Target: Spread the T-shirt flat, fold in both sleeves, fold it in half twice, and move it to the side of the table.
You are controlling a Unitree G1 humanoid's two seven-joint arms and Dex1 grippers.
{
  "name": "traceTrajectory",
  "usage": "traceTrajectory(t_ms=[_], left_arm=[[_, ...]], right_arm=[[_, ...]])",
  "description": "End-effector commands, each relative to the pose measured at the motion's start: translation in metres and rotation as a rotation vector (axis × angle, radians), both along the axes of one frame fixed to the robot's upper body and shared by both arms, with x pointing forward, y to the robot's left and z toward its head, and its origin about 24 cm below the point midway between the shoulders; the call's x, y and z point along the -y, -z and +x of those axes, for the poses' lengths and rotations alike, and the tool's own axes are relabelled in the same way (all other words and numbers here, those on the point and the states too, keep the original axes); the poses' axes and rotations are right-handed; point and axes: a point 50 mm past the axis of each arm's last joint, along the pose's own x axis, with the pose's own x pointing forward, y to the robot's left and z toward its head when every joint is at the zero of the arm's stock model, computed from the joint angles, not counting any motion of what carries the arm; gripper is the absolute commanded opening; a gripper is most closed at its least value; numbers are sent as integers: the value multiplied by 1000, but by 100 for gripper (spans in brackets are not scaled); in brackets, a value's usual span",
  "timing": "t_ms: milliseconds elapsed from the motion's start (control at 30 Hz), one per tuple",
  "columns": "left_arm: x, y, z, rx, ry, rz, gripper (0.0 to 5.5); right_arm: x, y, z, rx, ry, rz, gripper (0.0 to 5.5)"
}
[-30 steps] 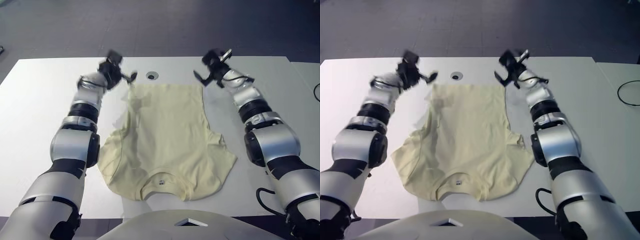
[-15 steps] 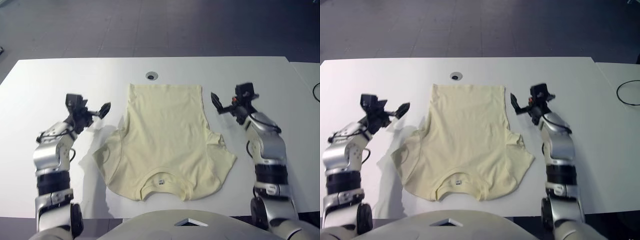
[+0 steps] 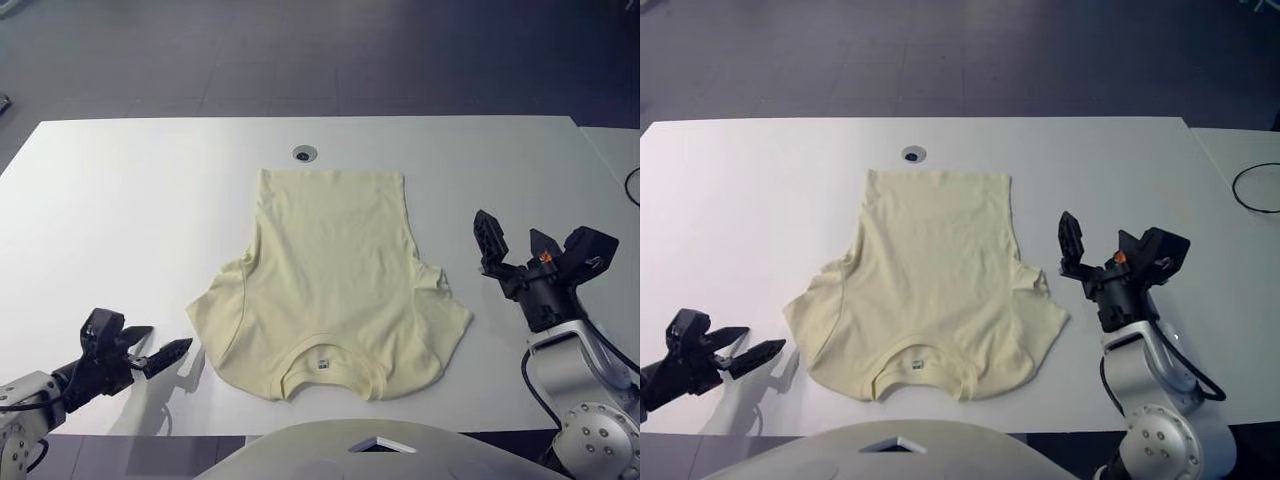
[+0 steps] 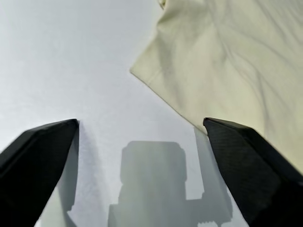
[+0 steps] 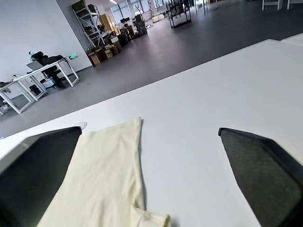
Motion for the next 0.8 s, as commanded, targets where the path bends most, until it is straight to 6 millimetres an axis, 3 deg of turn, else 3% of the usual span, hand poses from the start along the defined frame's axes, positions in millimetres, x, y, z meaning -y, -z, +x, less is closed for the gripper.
traceTrajectory(t_ms=[33, 200, 300, 567, 800], left_arm=[[18, 23, -2, -15, -55, -54, 426], [29, 37, 15, -17, -175, -162, 345], [31, 38, 21, -25, -153, -169, 291], [32, 41, 10, -60, -151, -140, 159], [24, 40, 21, -29, -229, -130, 28]], right_arm=[[-1, -6, 8, -7, -29, 3, 540], [-1, -11, 19, -13, -67, 8, 540], [-1, -13, 22, -18, -78, 4, 540], [-1, -14, 25, -37, -92, -3, 540], [-3, -13, 26, -48, -98, -2, 540]])
